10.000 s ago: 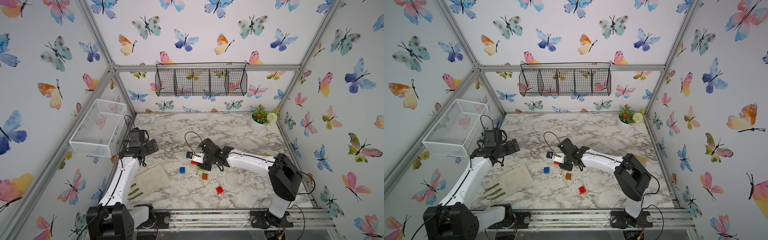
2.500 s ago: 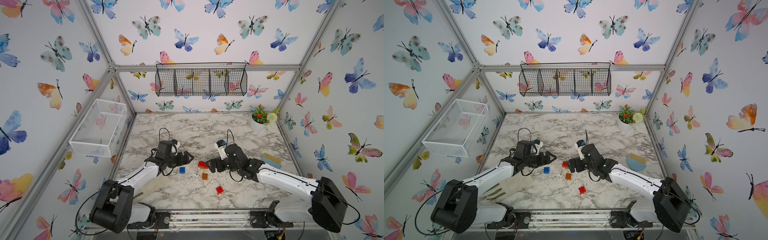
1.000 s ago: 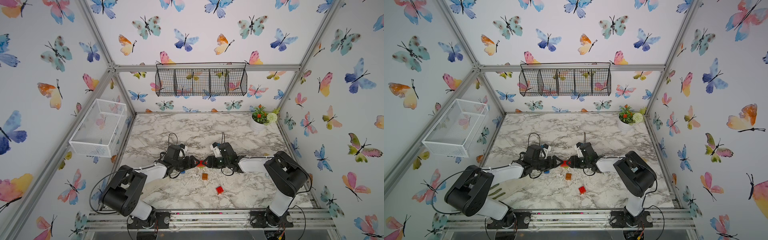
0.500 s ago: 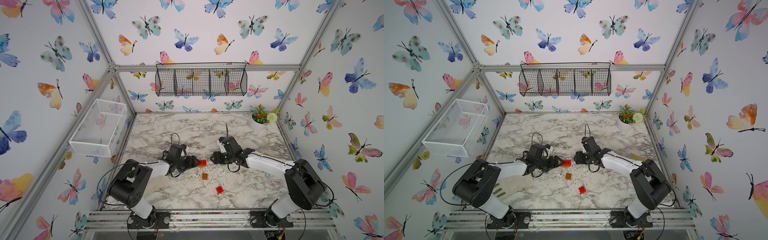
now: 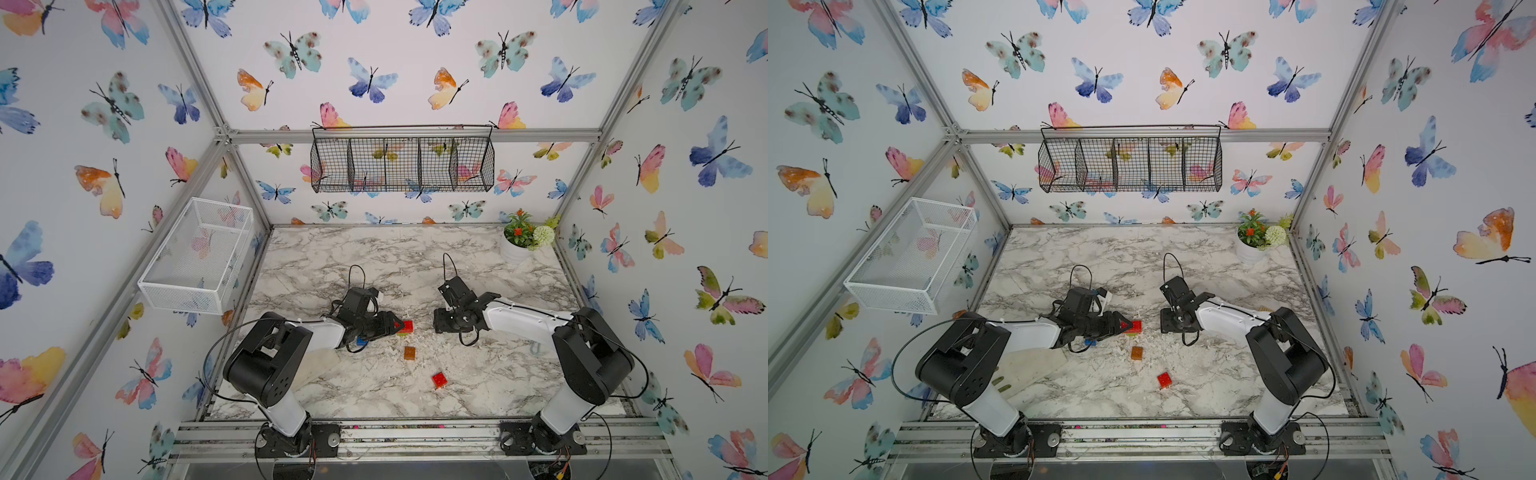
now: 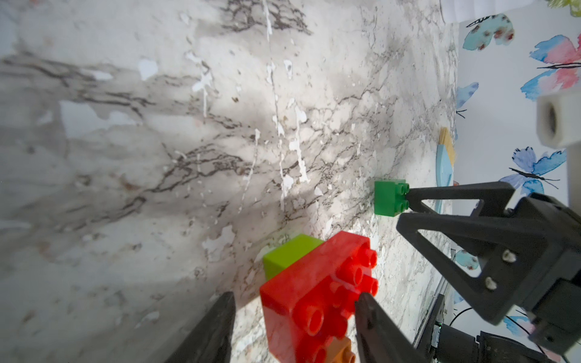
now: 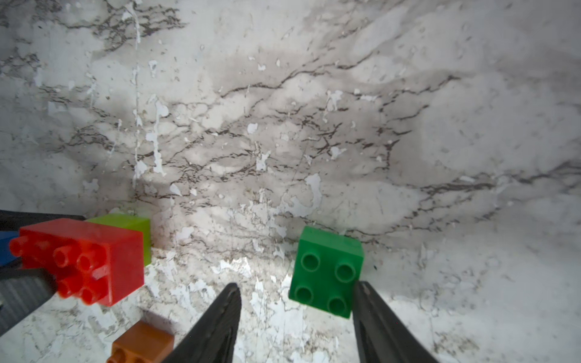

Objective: Assemble the letter v with lego
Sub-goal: Pick up the lego brick from the center of the board.

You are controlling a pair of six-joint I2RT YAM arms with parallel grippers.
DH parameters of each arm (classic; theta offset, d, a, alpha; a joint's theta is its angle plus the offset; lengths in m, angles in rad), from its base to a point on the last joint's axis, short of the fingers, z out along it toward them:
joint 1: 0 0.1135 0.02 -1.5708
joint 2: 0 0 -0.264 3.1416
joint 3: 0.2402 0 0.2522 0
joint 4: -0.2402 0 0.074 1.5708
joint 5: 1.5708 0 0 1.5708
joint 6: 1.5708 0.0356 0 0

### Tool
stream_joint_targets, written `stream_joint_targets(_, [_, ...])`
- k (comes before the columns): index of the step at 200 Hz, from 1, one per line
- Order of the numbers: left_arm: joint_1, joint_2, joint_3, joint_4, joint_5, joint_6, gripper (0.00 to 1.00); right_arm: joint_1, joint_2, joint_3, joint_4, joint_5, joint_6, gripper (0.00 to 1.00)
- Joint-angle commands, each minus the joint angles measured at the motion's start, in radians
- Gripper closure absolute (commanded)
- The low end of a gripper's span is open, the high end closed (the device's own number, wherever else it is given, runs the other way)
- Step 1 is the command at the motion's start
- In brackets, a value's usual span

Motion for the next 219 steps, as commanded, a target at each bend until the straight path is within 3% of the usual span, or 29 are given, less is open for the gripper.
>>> stream_joint_targets(1, [-0.006,0.030,-0.021,-0.016,-0.024,0.006,0.42,-0.004,0.035,0.036,-0.038,0.052,-0.017,0.39])
stream_joint_targets(91, [-0.007,0.045,-0.040,-0.004,-0.067,0.002,0.48,-0.004,0.040,0.054,-0.069,0.094,-0.023,0.42])
stream_joint_targets(160, [-0.007,0.051,-0.056,0.018,-0.064,-0.006,0.51,-0.005,0.077,0.066,-0.021,0.035,-0.028,0.41])
stream_joint_targets(219, [-0.007,0.043,-0.074,0.021,-0.072,-0.006,0.53,-0.010,0.130,0.073,-0.004,0.057,-0.013,0.52])
